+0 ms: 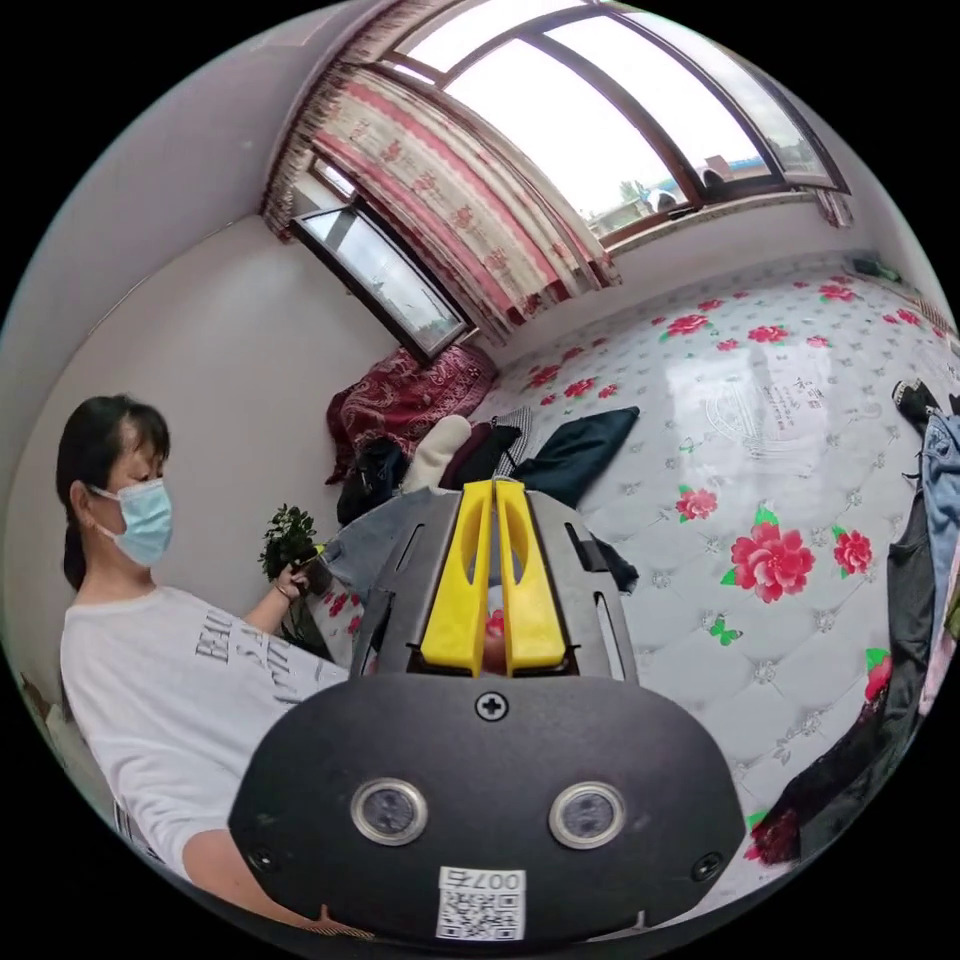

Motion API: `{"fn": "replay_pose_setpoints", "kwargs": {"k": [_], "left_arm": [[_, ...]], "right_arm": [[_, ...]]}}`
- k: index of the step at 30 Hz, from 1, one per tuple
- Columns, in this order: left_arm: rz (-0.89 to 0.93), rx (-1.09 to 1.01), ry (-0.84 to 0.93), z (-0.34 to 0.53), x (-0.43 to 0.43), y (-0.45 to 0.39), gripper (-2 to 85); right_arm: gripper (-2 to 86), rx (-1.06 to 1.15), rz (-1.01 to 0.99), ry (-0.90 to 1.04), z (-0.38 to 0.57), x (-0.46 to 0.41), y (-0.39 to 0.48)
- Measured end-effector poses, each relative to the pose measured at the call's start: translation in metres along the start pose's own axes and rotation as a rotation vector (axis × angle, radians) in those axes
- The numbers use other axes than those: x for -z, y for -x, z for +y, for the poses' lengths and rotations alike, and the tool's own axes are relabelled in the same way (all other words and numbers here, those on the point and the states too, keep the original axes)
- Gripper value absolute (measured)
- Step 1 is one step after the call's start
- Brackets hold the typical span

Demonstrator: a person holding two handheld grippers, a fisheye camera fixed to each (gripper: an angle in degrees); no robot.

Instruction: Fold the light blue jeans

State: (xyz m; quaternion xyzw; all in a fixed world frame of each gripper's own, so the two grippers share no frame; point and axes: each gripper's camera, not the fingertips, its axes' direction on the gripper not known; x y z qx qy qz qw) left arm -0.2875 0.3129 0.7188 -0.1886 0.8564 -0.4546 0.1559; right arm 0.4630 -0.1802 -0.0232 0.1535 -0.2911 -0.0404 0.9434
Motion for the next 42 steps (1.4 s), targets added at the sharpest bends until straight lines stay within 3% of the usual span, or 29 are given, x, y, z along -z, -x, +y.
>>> {"fn": "replay_pose_setpoints", "kwargs": {"k": [4,9,13,19,23,26,28,30,33,37,42], "left_arm": [[-0.076,0.049,0.128,0.077,0.012,-0.009,5.2],[-0.071,0.406,0.395,0.2,-0.03,0.037,4.6],[-0.068,0.475,0.416,0.226,-0.044,0.049,3.7],[-0.139,0.275,0.446,0.178,-0.044,0.031,2.3],[-0.142,0.13,0.247,0.142,-0.016,-0.001,1.1],[-0.181,0.025,0.215,0.142,-0.007,-0.021,0.7],[-0.24,-0.01,0.3,0.156,-0.016,-0.023,0.6],[-0.294,0.03,0.494,0.189,-0.046,-0.011,0.7],[-0.312,0.145,0.614,0.237,-0.08,0.005,1.4],[-0.359,0.252,0.503,0.264,-0.076,0.006,4.0],[-0.345,0.436,0.347,0.291,-0.033,0.019,8.4]], "right_arm": [[-0.3,-0.116,0.064,0.097,0.087,0.021,-0.018],[-0.3,-0.454,0.2,0.343,0.202,-0.016,-0.082],[-0.3,-0.521,0.294,0.516,0.244,-0.054,-0.103],[-0.2,-0.374,0.238,0.406,0.183,-0.056,-0.089],[-0.2,-0.139,0.221,0.257,0.117,-0.042,-0.044],[-0.3,0.065,0.292,0.199,0.092,-0.031,-0.001],[-0.2,0.125,0.441,0.286,0.102,-0.039,0.006],[-0.2,0.087,0.518,0.403,0.124,-0.057,-0.012],[-0.1,-0.176,0.481,0.496,0.178,-0.089,-0.072],[0.4,-0.458,0.487,0.525,0.246,-0.114,-0.117],[2.0,-0.406,0.503,0.322,0.244,-0.117,-0.089]]}}
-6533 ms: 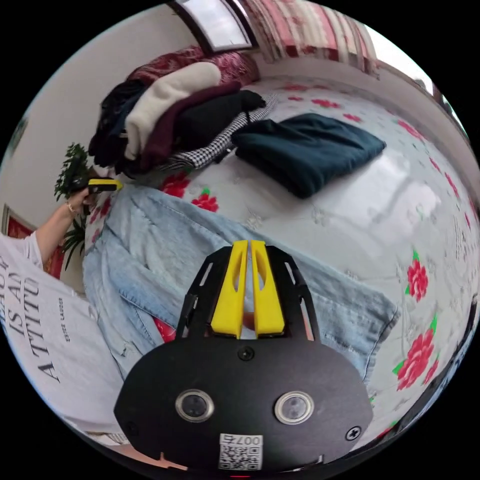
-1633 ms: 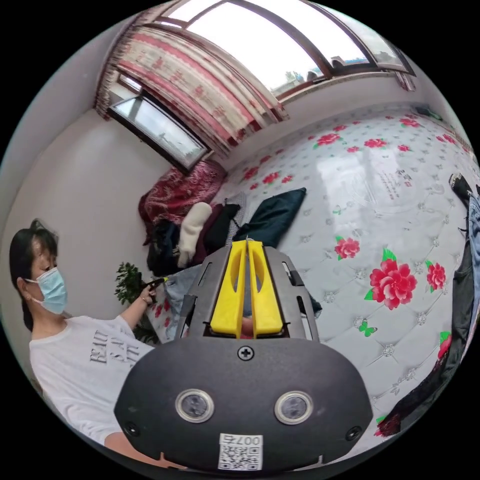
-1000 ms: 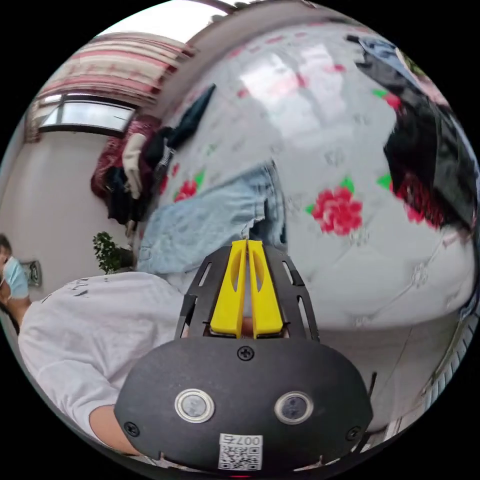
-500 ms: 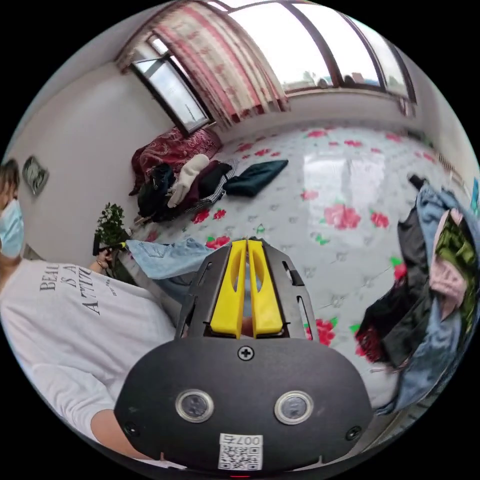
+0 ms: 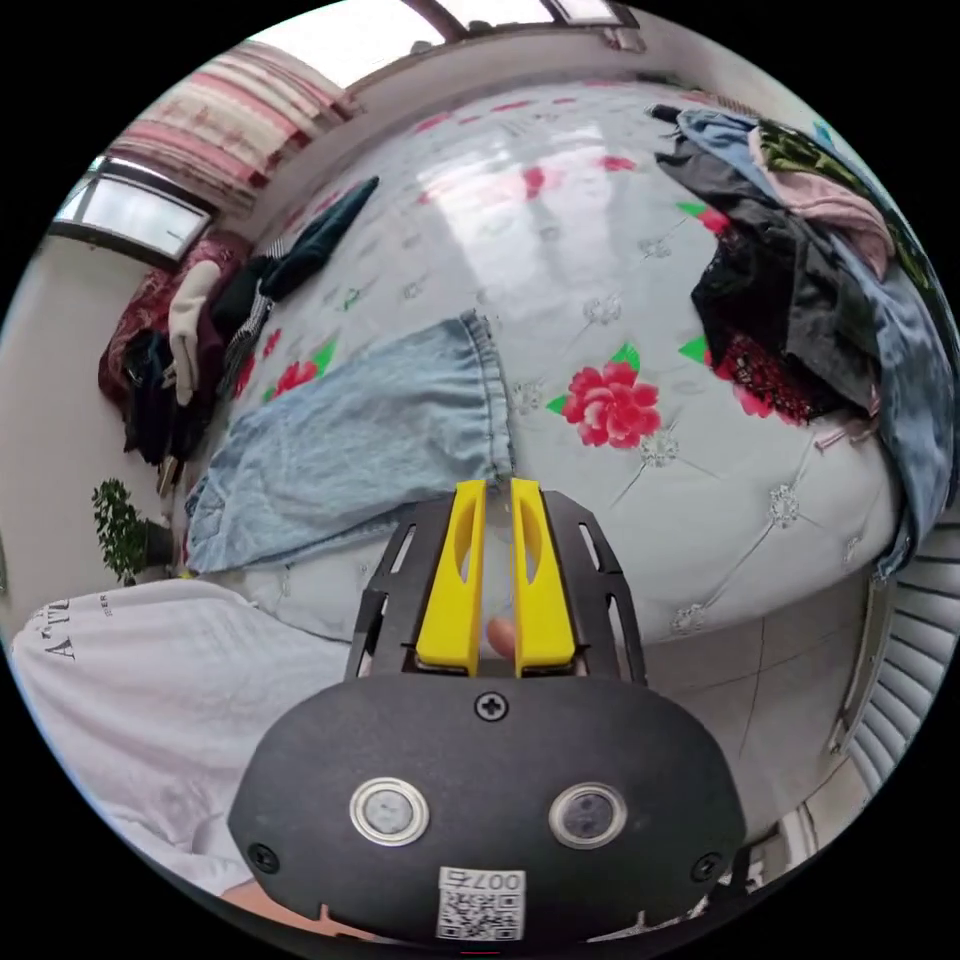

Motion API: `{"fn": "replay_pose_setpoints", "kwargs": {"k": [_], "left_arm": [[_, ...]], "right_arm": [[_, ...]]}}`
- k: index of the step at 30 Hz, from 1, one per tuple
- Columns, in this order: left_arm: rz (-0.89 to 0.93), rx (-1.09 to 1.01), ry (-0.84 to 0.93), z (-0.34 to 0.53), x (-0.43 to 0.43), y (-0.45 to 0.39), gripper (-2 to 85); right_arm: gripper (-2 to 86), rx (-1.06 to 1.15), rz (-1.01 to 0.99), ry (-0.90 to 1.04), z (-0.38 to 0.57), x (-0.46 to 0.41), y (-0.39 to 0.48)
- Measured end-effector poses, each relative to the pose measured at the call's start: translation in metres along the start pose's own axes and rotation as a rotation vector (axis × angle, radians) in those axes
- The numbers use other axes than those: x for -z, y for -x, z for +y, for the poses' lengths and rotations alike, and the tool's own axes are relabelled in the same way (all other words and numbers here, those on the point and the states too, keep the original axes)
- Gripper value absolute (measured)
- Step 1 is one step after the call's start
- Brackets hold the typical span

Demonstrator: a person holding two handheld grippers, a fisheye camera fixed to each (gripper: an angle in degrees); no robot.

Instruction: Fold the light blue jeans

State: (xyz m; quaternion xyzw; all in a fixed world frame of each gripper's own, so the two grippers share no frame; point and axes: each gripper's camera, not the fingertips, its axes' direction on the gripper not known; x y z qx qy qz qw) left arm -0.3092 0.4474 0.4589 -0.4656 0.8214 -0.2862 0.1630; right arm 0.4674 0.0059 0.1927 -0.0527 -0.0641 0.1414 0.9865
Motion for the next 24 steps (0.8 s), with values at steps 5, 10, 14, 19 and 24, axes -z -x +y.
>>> {"fn": "replay_pose_setpoints", "kwargs": {"k": [5,10,14,19,24], "left_arm": [[0.208,0.169,-0.112,0.008,-0.005,0.035,10.4],[0.248,0.237,-0.122,-0.019,-0.023,0.055,13.4],[0.174,0.234,0.03,-0.046,-0.052,0.052,9.0],[0.145,0.23,-0.116,-0.037,-0.016,0.06,4.3],[0.247,0.337,-0.193,-0.011,-0.026,0.091,7.7]], "right_arm": [[3.0,0.217,-0.119,0.043,-0.019,-0.038,0.073],[3.1,0.431,-0.236,0.232,-0.044,-0.116,0.161],[2.1,0.541,-0.187,0.367,-0.046,-0.165,0.199],[0.1,0.609,-0.074,0.498,-0.04,-0.198,0.198],[0.0,0.629,-0.155,0.563,-0.076,-0.198,0.213]]}}
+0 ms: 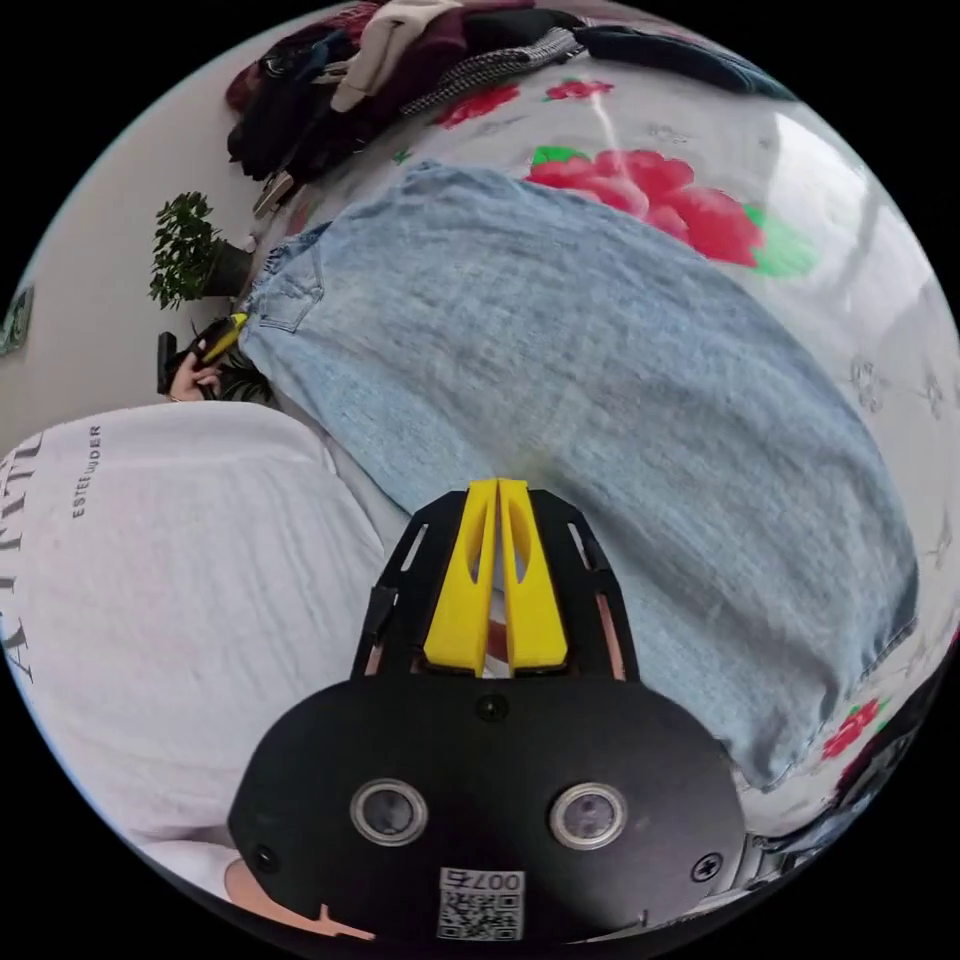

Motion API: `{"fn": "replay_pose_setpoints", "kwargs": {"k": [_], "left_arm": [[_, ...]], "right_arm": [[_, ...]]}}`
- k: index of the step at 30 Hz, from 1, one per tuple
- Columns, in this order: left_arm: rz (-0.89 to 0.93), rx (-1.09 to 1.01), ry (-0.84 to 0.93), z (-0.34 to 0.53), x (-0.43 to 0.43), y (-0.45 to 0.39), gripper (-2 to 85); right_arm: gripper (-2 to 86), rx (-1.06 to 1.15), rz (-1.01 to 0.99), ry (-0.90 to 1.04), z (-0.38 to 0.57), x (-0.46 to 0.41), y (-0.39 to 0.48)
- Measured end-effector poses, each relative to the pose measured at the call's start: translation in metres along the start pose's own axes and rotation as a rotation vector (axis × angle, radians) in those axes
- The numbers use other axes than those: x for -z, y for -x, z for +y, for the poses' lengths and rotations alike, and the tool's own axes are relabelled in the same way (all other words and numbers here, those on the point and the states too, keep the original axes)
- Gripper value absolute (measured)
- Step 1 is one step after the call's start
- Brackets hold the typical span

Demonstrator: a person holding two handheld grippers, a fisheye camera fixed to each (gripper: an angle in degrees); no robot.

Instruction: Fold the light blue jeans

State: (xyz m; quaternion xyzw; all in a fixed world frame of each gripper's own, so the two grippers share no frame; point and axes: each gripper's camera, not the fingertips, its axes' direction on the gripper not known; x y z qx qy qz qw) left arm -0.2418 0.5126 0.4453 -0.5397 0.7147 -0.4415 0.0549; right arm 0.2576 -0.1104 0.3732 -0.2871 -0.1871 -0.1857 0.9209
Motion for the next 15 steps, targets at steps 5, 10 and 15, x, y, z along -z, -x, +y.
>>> {"fn": "replay_pose_setpoints", "kwargs": {"k": [5,10,15], "left_arm": [[-0.037,-0.075,-0.178,0.0,0.034,-0.013,9.0],[-0.101,-0.272,-0.063,-0.042,0.002,-0.05,12.3],[-0.19,-0.338,0.189,-0.107,-0.079,-0.071,12.7]], "right_arm": [[1.4,0.053,-0.112,-0.13,-0.078,0.046,-0.006],[3.6,0.027,-0.228,-0.125,-0.186,0.043,-0.031],[4.3,-0.06,-0.275,-0.015,-0.252,0.011,-0.052]]}}
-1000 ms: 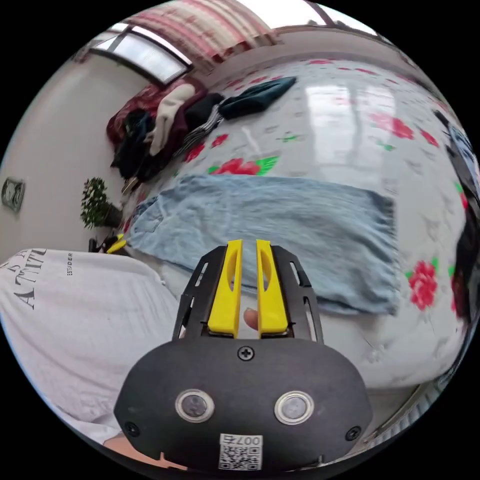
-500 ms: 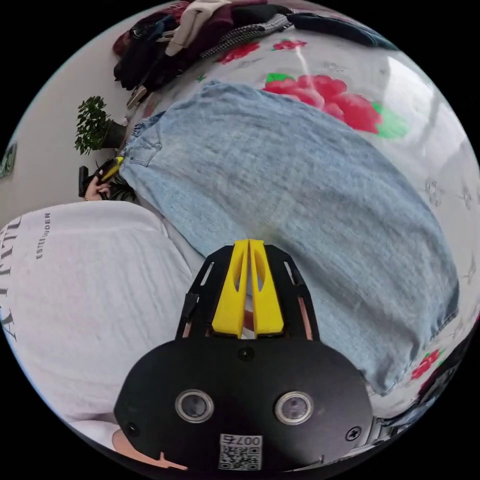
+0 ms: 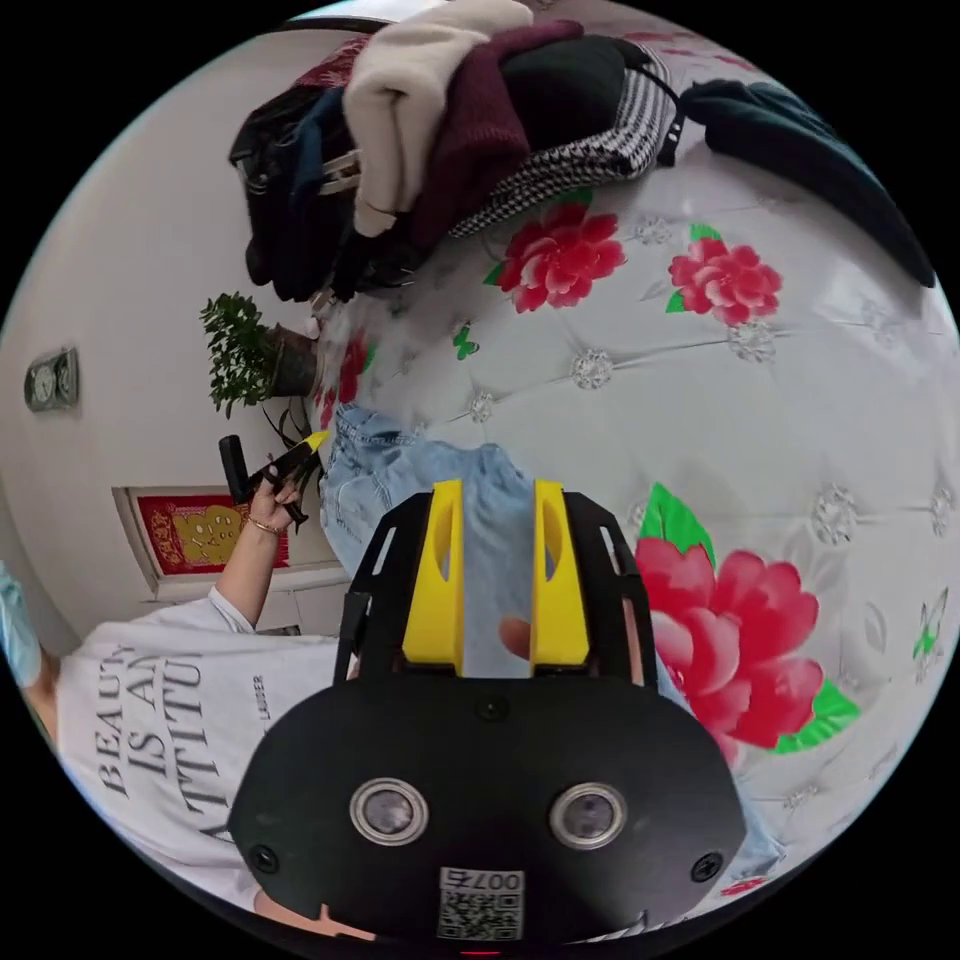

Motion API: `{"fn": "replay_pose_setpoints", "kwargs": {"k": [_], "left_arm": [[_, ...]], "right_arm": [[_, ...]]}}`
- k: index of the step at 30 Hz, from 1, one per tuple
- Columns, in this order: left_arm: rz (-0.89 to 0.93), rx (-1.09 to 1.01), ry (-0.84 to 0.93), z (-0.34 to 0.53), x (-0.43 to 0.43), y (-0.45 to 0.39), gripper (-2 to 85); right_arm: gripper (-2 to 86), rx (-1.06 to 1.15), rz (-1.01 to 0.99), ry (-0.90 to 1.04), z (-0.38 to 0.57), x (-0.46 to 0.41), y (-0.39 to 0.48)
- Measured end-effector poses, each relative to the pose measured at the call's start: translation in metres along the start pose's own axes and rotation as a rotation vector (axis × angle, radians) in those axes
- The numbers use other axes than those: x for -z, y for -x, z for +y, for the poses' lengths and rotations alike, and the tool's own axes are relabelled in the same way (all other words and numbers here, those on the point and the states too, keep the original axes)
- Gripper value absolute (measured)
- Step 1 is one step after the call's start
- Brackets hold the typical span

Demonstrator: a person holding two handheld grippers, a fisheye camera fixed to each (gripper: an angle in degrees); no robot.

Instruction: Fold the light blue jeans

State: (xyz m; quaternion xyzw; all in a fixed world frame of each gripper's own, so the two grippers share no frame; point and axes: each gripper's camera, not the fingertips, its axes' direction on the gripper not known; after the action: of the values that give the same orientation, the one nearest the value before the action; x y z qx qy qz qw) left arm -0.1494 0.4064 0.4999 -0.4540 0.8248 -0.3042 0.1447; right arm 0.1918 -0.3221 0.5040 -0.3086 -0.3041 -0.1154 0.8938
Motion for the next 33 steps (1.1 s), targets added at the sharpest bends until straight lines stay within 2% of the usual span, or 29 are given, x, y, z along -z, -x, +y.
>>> {"fn": "replay_pose_setpoints", "kwargs": {"k": [3,5,7,9,11,14,17,19,23,26,30,33], "left_arm": [[0.004,0.083,0.132,-0.028,-0.026,0.011,10.2],[0.059,0.154,0.113,-0.035,-0.026,0.022,7.7],[0.125,0.242,0.055,-0.034,-0.024,0.04,5.9],[0.268,0.342,-0.021,-0.028,-0.031,0.063,5.7],[0.332,0.351,-0.058,-0.025,-0.039,0.069,6.2],[0.361,0.353,-0.077,-0.021,-0.042,0.07,7.3],[0.303,0.337,-0.176,-0.011,-0.02,0.063,8.6],[0.252,0.306,-0.255,-0.001,0.002,0.055,8.7],[0.163,0.201,-0.315,0.027,0.03,0.02,8.9],[0.141,0.107,-0.239,0.046,0.015,-0.018,8.8],[0.047,0.073,-0.091,0.066,-0.022,-0.062,7.6],[0.108,0.017,-0.056,0.072,-0.039,-0.09,7.6]], "right_arm": [[2.7,-0.025,-0.083,0.081,-0.019,-0.019,-0.009],[1.3,0.005,-0.072,0.144,-0.022,-0.027,-0.009],[0.3,0.031,0.011,0.037,-0.019,-0.01,-0.013],[0.1,-0.035,-0.093,-0.035,-0.018,0.001,-0.031],[0.0,-0.072,-0.116,-0.048,-0.018,-0.002,-0.04],[0.2,-0.074,-0.047,-0.083,-0.012,-0.006,-0.038],[1.1,-0.088,-0.059,-0.253,0.014,0.02,-0.035],[2.0,-0.104,-0.097,-0.35,0.047,0.044,-0.042],[3.1,-0.174,-0.079,-0.396,0.124,0.07,-0.068],[4.0,-0.35,-0.082,-0.519,0.222,0.091,-0.101],[5.5,-0.65,-0.039,-0.824,0.381,0.106,-0.126],[6.8,-0.855,-0.015,-1.023,0.478,0.098,-0.13]]}}
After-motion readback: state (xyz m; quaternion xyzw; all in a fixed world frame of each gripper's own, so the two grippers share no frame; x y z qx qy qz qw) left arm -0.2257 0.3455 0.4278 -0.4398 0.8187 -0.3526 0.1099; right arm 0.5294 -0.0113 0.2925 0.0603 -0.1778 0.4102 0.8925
